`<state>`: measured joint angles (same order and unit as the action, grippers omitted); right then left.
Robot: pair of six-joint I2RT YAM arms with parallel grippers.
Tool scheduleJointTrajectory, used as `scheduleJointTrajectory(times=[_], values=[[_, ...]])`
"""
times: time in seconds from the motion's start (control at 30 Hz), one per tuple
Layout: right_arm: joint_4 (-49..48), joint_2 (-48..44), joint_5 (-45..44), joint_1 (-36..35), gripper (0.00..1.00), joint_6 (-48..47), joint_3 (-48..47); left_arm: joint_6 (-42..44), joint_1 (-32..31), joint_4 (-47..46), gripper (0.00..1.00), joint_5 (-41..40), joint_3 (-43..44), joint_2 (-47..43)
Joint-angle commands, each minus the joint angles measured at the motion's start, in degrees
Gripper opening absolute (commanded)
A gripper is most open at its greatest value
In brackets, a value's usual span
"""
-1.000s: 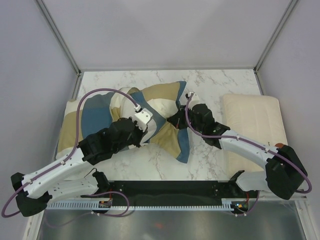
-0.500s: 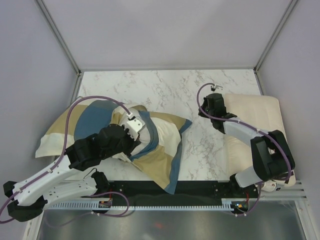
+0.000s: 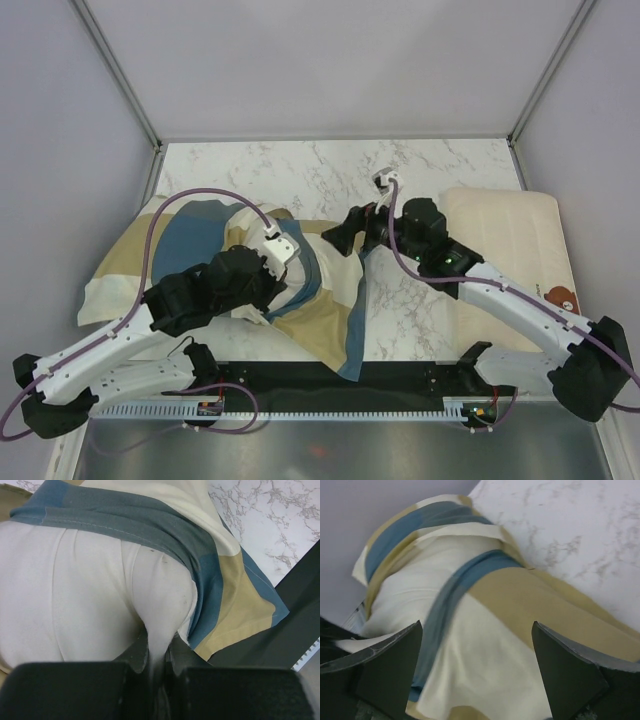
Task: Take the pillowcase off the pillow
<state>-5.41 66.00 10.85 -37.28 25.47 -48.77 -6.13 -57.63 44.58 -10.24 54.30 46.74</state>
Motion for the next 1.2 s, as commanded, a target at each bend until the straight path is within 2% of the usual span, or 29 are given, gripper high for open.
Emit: scheduleJointTrajectory(times=[0.0, 0.17, 0.27, 0.4, 0.47, 0.5, 0.53, 0.6, 0.63, 0.67, 0.7, 0.73, 1.0, 1.17], values=[[1.3, 3.0, 0.3, -7.7, 0.98, -0.6, -3.9, -2.3, 0.0, -3.2, 0.02, 0.7, -0.7, 0.6], [3.6, 11.8, -8.7, -13.7, 0.98, -1.9, -9.3, -2.6, 0.0, -3.5, 0.02, 0.4, -1.2, 0.2], [5.3, 15.6, -10.4, -15.0, 0.98, -2.6, -11.5, -2.7, 0.0, -3.6, 0.02, 0.0, -1.4, -0.9], [11.0, 19.2, -20.6, -19.4, 0.98, -5.1, -15.0, -2.7, 0.0, -3.5, 0.02, -0.2, -2.0, -2.3], [13.7, 20.5, -26.7, -19.9, 0.92, -4.5, -15.5, -2.7, 0.0, -3.4, 0.02, -0.2, -2.1, -2.9], [15.0, 20.7, -28.0, -19.9, 0.83, -4.1, -15.7, -2.7, 0.0, -3.4, 0.02, -0.3, -2.1, -3.0], [15.7, 21.0, -30.8, -20.1, 0.61, -3.9, -15.9, -2.7, 0.0, -3.3, 0.02, -0.4, -2.1, -3.2], [18.4, 21.7, -32.7, -20.2, 0.40, -3.4, -16.3, -3.0, 0.0, -3.1, 0.02, -1.4, -1.8, -3.6], [19.5, 22.2, -34.6, -20.4, 0.25, -3.2, -16.5, -3.0, 0.0, -2.9, 0.02, -2.0, -1.7, -3.6], [20.4, 22.6, -35.4, -20.5, 0.19, -3.2, -16.7, -3.4, 0.0, -2.7, 0.02, -3.4, -1.4, -3.6], [22.2, 22.7, -36.6, -20.5, 0.06, -3.1, -16.9, -3.6, 0.0, -2.5, 0.02, -4.2, -1.2, -3.7], [23.1, 22.9, -38.6, -20.5, 0.00, -2.8, -16.7, -4.0, 0.0, -2.3, 0.02, -4.9, -1.0, -3.8], [32.4, 24.5, -51.5, -20.3, 0.00, -1.3, -15.8, -7.8, 0.0, -2.1, 0.02, -21.6, 1.2, -8.4], [33.5, 24.6, -51.9, -18.1, 0.00, 1.5, -12.2, -8.4, 0.0, -1.4, 0.02, -30.1, 3.6, -11.9]])
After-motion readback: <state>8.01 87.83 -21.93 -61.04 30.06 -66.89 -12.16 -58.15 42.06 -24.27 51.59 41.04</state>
